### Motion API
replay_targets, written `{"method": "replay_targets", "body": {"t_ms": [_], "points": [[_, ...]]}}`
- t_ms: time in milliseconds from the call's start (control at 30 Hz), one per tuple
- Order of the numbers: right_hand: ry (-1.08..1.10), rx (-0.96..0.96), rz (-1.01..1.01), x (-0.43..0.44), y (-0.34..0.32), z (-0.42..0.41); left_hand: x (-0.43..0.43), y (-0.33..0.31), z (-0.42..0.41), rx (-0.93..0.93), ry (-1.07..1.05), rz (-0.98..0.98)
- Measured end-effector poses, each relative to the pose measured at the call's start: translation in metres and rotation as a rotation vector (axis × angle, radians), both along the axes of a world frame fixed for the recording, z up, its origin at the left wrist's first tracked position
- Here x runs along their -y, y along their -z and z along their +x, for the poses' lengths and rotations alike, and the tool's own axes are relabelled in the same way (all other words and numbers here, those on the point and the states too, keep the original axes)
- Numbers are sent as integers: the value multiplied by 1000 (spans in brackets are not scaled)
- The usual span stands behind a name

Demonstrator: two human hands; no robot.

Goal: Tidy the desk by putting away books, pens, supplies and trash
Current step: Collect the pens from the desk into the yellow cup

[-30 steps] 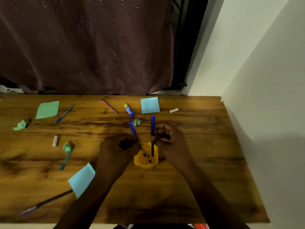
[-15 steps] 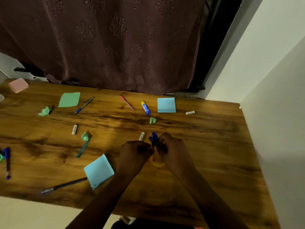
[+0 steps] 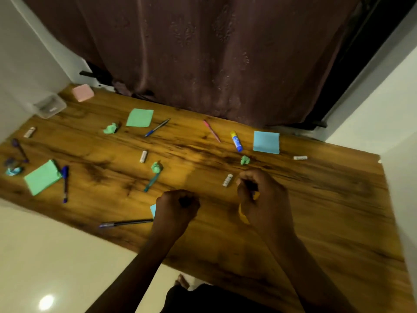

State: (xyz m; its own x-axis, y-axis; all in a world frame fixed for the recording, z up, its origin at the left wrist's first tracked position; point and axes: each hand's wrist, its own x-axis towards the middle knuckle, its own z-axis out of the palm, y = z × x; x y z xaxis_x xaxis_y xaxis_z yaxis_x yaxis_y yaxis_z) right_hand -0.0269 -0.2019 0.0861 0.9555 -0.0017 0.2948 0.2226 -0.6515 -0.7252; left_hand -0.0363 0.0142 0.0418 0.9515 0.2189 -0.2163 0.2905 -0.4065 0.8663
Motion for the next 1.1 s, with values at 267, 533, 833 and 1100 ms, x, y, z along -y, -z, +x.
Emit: {"method": "replay_targets", "body": {"t_ms": [267, 533, 833, 1100], "points": [[-199, -12, -5, -83, 17, -4, -119, 29, -48, -118, -315, 69], [-302, -133, -64, -130, 24, -13, -170, 42, -62, -272, -400, 23], [-300, -189, -123, -150, 32, -5, -183, 44, -43, -348, -478, 24], [-211, -181, -122, -162, 24, 63, -187, 20, -25, -133, -367, -51]]}}
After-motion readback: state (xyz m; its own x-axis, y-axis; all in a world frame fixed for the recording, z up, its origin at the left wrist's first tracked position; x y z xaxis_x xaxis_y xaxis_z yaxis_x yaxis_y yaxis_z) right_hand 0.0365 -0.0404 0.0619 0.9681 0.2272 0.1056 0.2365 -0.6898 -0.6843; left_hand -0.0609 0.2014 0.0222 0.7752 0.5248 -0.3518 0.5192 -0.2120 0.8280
